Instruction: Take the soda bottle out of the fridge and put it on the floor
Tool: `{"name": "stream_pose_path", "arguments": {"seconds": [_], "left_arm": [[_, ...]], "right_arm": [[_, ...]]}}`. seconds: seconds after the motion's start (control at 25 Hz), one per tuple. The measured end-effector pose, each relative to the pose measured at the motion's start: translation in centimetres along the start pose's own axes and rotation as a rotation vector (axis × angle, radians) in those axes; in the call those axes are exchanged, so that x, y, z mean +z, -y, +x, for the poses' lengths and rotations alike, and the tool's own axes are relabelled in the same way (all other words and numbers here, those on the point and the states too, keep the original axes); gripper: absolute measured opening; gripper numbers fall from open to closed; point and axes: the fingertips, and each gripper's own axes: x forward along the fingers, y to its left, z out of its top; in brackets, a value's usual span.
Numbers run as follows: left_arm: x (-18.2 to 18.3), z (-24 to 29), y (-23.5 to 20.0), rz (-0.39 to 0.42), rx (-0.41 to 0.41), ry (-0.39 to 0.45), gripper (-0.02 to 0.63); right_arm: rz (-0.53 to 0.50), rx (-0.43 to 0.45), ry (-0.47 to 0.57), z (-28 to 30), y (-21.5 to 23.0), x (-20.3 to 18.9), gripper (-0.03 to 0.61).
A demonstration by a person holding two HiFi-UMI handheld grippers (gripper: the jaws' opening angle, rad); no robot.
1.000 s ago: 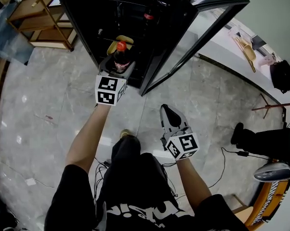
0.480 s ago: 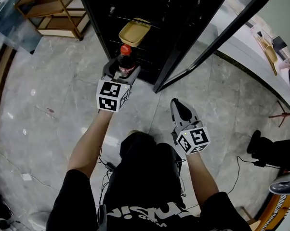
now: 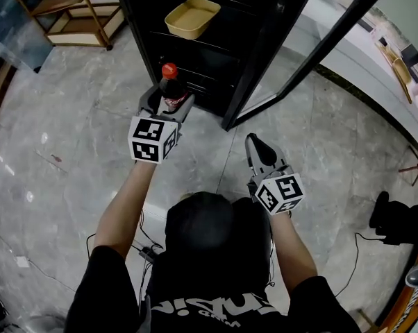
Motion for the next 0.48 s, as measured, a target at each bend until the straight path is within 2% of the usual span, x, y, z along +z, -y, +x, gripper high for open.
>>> {"name": "stream_pose_path", "arguments": {"seconds": [0.48], "left_arm": [[-7.0, -0.3, 0.6, -0.028, 0.029, -0.002, 0.31]], "right_arm": [[-0.001, 0.032, 0.022, 0.2, 0.0, -4.9, 0.023]]}}
